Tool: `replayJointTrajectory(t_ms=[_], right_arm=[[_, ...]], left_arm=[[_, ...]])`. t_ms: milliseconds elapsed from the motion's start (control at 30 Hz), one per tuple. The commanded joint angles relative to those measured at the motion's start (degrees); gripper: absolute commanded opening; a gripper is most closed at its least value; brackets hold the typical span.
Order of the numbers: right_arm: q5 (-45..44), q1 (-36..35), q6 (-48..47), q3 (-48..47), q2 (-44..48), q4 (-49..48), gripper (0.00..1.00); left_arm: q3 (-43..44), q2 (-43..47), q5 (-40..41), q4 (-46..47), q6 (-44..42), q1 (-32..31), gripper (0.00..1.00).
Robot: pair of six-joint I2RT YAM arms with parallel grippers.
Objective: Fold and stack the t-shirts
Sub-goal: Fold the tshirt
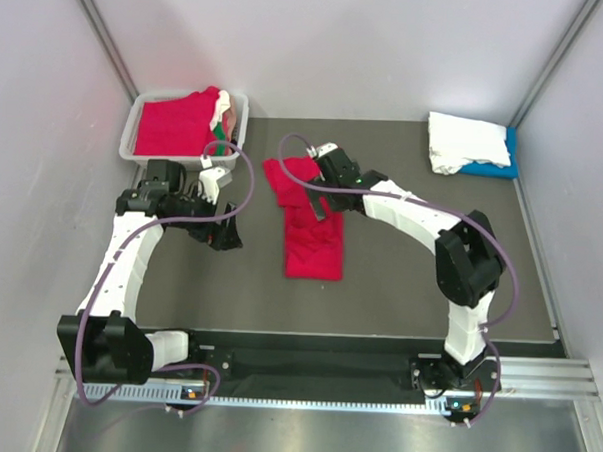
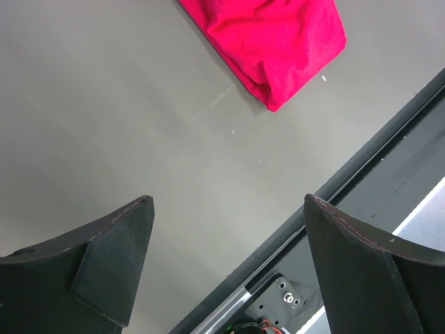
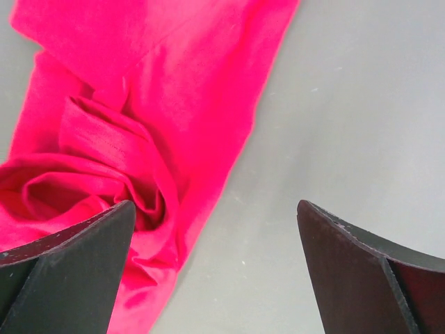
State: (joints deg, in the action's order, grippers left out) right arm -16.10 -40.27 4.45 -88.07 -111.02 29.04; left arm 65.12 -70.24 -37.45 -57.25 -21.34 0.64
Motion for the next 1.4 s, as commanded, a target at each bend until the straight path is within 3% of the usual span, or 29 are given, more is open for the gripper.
replayJointTrajectory(t_ms=[0,100,300,433,1100,1367], right_arm=[[-3.5,-0.7,-0.2,-0.2,7.6,-0.7,1.0],[-3.3,-2.4,1.9,4.6,11.1,-1.5,1.0],[5.0,-8.1,7.4,17.4,18.3,-4.9,1.0],[8.9,-8.9,8.7,20.0,19.0,-6.5,1.0],[15.6,-8.3,6.5,3.1,-0.2,-7.3,1.0],[14.9,-3.8,4.8,-1.4,-4.6,-7.0,1.0]], left_arm=[[-0.7,1.4,-1.5,0.0,-0.6,-0.1,0.93],[-0.5,1.6,-1.0,0.0,-0.5,-0.2,0.93],[0.0,1.9,-0.6,-0.1,-0.1,-0.3,0.93],[-0.1,1.9,-1.2,0.6,0.9,-0.2,0.93],[-0.5,2.4,1.1,0.5,-0.5,-0.2,0.93],[0.0,2.9,1.7,0.1,-1.0,-0.2,0.93]])
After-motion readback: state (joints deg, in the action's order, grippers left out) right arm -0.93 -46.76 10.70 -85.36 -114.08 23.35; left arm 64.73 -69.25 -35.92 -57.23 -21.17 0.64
